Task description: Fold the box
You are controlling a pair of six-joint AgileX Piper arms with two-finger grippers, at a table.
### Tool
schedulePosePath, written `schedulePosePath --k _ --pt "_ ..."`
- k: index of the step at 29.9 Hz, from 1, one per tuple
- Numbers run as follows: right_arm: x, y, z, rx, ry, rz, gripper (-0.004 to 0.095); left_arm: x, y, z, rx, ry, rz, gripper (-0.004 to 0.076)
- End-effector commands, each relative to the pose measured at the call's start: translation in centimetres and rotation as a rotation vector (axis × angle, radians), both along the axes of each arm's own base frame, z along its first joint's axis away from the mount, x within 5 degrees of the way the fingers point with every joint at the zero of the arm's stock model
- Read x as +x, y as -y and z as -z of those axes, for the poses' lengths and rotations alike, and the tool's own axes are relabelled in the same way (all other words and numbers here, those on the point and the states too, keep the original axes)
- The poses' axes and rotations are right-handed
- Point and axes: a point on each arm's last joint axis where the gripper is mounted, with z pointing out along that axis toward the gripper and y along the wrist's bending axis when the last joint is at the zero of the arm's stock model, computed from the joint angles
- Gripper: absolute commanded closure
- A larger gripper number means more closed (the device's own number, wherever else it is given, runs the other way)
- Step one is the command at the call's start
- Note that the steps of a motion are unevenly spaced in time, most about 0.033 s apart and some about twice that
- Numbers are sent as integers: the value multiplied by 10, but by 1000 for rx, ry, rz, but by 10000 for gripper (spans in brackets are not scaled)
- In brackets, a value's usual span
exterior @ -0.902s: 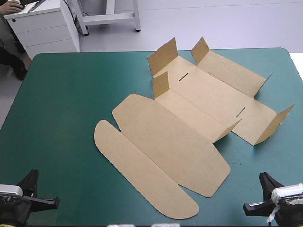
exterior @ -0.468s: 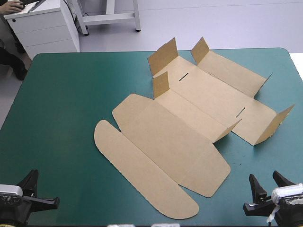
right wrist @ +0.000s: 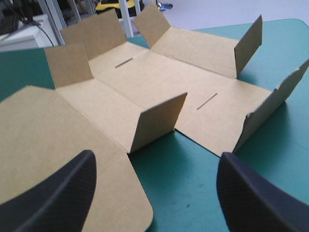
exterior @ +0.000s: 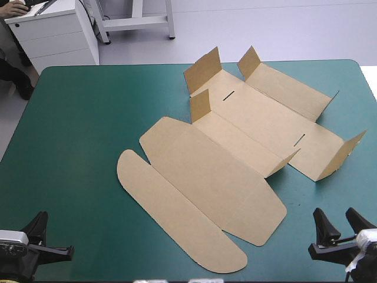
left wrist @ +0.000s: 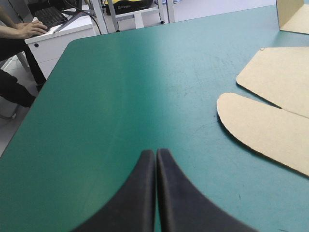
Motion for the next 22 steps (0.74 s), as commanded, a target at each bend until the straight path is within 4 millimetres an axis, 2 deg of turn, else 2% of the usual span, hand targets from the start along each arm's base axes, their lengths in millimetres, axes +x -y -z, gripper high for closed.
schedulePosePath --k 1,5,12,17,22 --pt "13 1 -34 97 70 30 255 -4 0 -15 -13 113 16 734" --pt "42 -1 -51 238 -79 53 255 -4 1 -15 -9 112 22 734" --pt "112 -12 -75 483 -305 52 255 -4 1 -15 -12 112 23 734" --pt "152 -18 -74 589 -422 46 255 -4 1 -15 -12 112 23 734" --pt "183 -19 -54 675 -558 121 255 -4 1 -15 -12 112 23 734"
